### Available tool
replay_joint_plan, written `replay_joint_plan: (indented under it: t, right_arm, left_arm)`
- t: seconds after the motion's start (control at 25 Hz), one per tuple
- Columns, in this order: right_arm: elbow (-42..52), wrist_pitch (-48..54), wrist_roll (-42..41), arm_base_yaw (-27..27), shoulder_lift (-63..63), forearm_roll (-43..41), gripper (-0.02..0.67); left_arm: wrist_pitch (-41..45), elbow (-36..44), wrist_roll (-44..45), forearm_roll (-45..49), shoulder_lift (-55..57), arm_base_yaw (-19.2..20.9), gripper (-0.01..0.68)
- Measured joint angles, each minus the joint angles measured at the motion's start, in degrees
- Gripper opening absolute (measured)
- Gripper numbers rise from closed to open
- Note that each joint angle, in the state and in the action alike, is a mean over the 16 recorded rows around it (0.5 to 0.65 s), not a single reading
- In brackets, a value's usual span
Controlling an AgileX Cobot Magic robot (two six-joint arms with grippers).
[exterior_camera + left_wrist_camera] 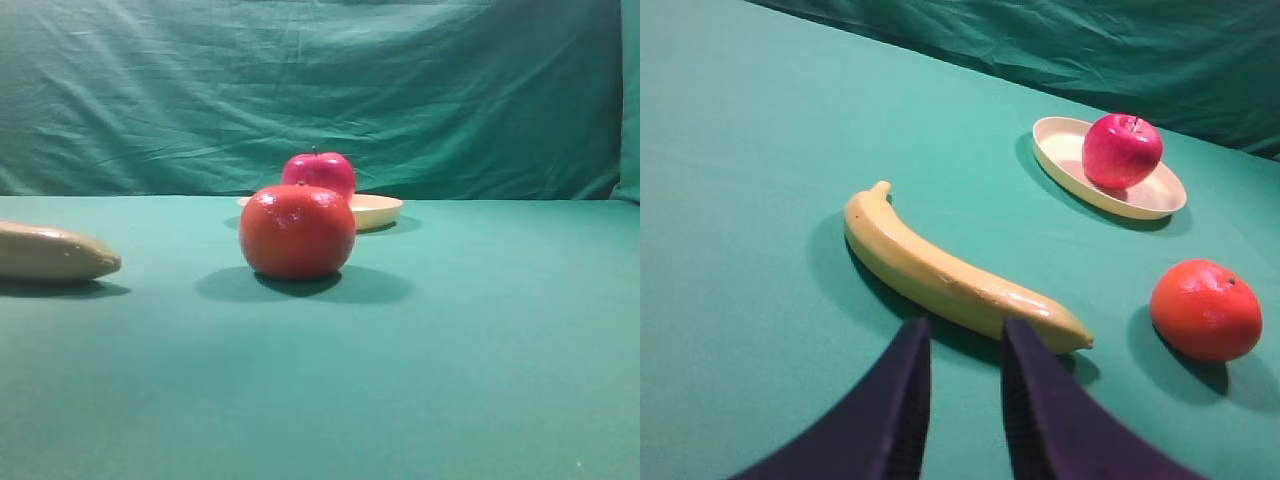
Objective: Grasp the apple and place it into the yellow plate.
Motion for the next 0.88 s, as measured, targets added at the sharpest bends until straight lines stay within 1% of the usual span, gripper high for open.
replay_joint_plan:
  t: [0.12, 0.44, 0.56, 0.72, 0.88]
  right_arm:
    - [6.8, -1.1, 0.1, 0.0, -6.1, 0.0, 0.000]
    - [29.9, -6.6, 0.2, 0.0, -23.8, -0.2, 0.000]
    - [37.4, -7.1, 0.3, 0.0, -29.4, -0.6, 0.000]
    - [44.6, -5.5, 0.3, 0.0, -34.9, -1.5, 0.000]
    - [48.6, -3.0, 0.4, 0.0, -38.0, -3.0, 0.000]
  left_arm:
    - [0.0, 0.0, 0.0, 0.0, 0.0, 0.0, 0.157]
    - [0.0, 0.0, 0.0, 0.0, 0.0, 0.0, 0.157]
    - [0.0, 0.0, 0.0, 0.0, 0.0, 0.0, 0.157]
    - [0.0, 0.0, 0.0, 0.0, 0.0, 0.0, 0.157]
    - [0.0, 0.0, 0.0, 0.0, 0.0, 0.0, 0.157]
